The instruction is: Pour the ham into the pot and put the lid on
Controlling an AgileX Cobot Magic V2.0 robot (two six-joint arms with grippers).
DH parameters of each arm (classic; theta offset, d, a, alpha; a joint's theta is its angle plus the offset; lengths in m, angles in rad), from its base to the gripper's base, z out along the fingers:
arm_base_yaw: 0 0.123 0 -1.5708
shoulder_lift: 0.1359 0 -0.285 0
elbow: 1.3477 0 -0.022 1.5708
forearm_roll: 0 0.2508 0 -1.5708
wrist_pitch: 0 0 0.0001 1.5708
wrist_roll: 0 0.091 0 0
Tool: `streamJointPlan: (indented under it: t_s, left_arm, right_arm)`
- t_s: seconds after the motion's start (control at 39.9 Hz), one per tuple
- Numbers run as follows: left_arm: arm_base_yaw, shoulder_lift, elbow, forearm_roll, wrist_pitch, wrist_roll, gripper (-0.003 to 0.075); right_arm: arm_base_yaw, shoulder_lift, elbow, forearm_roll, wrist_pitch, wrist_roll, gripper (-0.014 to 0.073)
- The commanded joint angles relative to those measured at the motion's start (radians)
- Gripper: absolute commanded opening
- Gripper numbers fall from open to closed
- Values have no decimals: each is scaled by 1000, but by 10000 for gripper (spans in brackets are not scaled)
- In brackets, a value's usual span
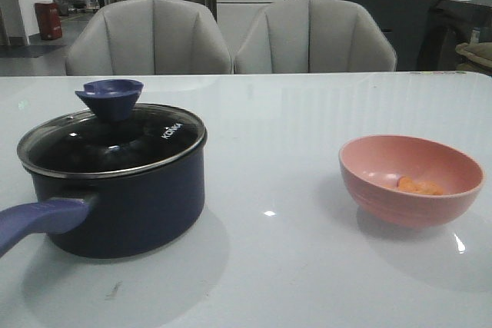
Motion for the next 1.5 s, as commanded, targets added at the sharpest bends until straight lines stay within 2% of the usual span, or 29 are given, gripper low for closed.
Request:
streamJointPlan:
  t_s: [0.0,0.8,1.0,1.15,1.35,1.48]
  left_arm:
    - [-7,-20,32,-8,-86,-6,114]
    - [-7,-20,32,-8,-87,-6,114]
    - [-7,-20,6,0,-248,-4,114]
    - [-7,20,-132,-6,-120,-4,114]
    - [-7,179,-330,-39,174,-6,114]
    - [-7,261,-376,-47,194,-6,114]
  right_arm:
    - [-5,-20,11,-13,-74,-1,142]
    - [-7,-20,11,-13,-74,-1,142]
    - [-7,-20,11,-13,-74,-1,142]
    - [-7,-20,11,-13,-74,-1,142]
    - [-7,-20,11,-13,-74,-1,142]
    - [-7,-20,11,-13,-74,-1,142]
